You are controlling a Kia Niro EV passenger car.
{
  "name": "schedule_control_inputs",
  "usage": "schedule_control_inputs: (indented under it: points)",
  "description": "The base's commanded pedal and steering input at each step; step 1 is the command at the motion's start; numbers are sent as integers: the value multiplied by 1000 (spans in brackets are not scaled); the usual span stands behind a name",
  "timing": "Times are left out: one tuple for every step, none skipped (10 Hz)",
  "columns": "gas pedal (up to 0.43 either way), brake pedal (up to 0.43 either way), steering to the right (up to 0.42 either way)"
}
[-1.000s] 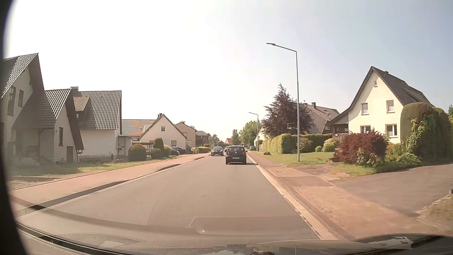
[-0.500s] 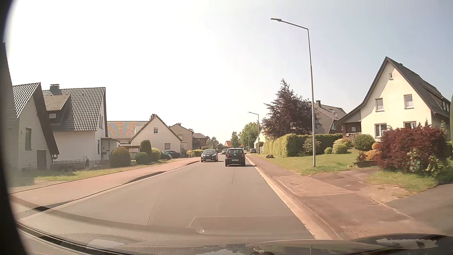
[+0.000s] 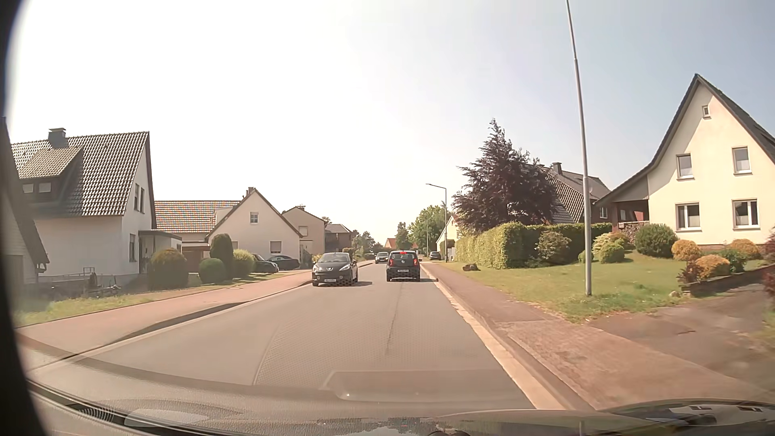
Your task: Follow the waypoints while adhering to traffic rules and regulations
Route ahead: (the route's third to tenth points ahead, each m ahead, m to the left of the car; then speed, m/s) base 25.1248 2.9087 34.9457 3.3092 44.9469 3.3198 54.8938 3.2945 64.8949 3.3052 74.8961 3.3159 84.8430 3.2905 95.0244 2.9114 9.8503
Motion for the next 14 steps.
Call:
schedule_control_inputs:
  points:
    - [189, 0, -4]
    - [189, 0, -3]
    - [189, 0, -4]
    - [189, 0, -4]
    - [189, 0, -4]
    - [177, 0, -4]
    - [177, 0, -4]
    - [157, 0, -4]
    - [157, 0, -4]
    - [150, 0, -4]
    - [130, 0, -4]
    - [130, 0, -4]
    - [118, 0, -4]
    - [118, 0, -4]
